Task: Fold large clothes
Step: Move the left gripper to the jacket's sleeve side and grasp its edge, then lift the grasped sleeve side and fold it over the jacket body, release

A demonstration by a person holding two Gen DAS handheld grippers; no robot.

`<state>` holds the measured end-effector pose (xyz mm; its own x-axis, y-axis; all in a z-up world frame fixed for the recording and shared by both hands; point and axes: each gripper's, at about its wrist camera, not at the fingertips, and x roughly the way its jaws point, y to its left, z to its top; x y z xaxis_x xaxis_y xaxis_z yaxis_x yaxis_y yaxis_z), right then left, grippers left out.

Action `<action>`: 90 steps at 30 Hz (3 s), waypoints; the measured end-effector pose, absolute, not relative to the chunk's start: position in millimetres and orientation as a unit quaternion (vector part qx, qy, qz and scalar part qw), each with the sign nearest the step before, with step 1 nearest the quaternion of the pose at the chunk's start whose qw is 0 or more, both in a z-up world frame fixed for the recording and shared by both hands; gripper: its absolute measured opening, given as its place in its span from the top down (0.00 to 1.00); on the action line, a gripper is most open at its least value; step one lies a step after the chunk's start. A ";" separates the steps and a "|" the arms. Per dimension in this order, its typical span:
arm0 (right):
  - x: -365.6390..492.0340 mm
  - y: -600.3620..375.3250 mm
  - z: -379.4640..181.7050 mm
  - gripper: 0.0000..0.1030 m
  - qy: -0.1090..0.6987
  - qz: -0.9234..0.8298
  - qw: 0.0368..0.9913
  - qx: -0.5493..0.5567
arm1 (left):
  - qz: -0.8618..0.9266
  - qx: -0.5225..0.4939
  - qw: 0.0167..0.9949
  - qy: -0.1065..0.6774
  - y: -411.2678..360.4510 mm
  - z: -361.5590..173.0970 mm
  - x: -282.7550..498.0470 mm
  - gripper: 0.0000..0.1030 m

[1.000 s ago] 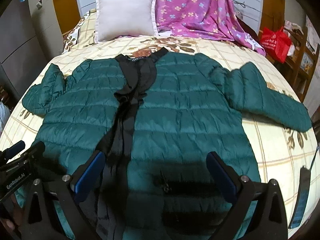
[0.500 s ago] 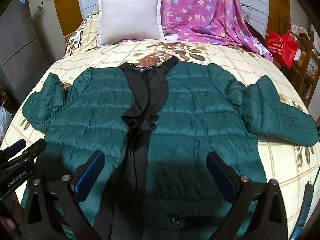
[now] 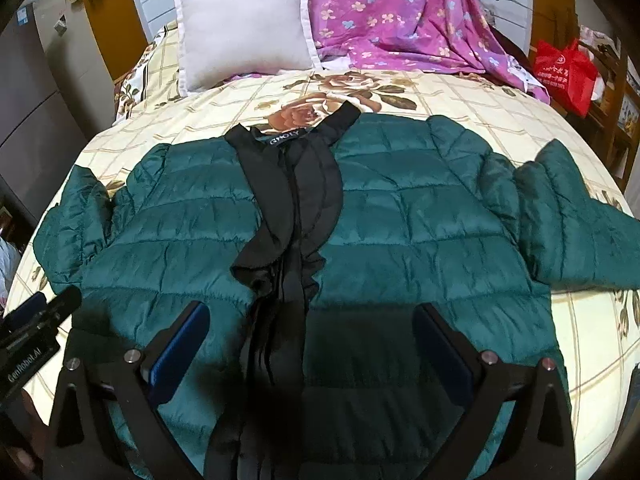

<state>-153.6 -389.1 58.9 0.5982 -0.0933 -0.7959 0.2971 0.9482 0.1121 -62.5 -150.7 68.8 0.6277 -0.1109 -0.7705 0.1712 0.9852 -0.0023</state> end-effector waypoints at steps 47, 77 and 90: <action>-107.7 -344.5 37.8 0.00 0.468 -0.060 0.879 0.068 | 0.160 -0.168 0.877 0.422 120.5 18.4 125.6 0.47; -128.3 -368.7 46.2 0.00 0.471 -0.085 0.875 0.074 | 0.006 -0.110 0.945 0.307 44.3 124.1 38.5 1.00; -156.7 -400.9 58.6 0.00 0.459 -0.107 0.877 0.092 | -0.091 -0.039 0.942 0.321 -51.2 149.7 -24.9 1.00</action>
